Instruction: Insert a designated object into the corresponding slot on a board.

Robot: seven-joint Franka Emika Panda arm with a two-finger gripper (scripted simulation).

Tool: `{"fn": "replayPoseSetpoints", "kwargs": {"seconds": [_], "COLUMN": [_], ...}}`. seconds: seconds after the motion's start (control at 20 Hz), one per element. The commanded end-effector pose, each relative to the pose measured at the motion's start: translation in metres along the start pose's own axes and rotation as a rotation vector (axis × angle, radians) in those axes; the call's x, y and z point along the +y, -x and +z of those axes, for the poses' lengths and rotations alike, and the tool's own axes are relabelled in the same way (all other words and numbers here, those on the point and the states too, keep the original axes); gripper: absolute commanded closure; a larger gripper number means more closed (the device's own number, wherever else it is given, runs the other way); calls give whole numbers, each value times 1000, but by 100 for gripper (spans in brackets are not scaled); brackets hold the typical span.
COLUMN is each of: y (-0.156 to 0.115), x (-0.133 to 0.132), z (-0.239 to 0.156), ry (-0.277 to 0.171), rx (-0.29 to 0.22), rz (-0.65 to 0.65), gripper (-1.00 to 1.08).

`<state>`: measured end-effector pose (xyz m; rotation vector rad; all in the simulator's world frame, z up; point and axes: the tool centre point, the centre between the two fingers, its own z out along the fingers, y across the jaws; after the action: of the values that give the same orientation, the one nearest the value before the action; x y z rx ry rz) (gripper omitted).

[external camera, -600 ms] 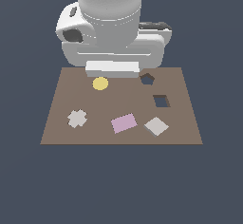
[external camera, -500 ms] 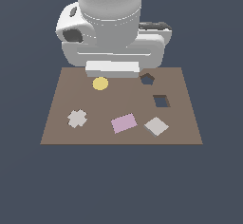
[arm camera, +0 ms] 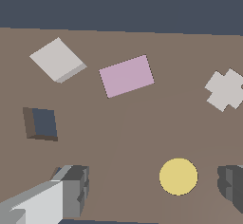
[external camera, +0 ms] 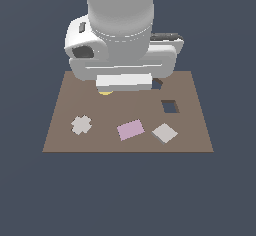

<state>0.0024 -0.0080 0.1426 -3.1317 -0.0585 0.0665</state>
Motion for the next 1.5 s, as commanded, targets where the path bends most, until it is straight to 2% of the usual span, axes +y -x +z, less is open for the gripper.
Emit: {"fn": "replayPoseSetpoints", "kwargs": {"seconds": [0.0,0.35,0.65,0.9,1.2,1.45], "y": [-8,-42,-75,-92,-102,-105], "x": [-4,-25,-57,-81,-102,-109], "z": [6,30,56,72,85,89], "ry": [1,7,14,19,24,25], "rx": [2,12,23,30,35,37], "rz": [-46,-247,-472,-618,-731,-768], "gripper": [-92,-92,-92,-92,-92,-92]}}
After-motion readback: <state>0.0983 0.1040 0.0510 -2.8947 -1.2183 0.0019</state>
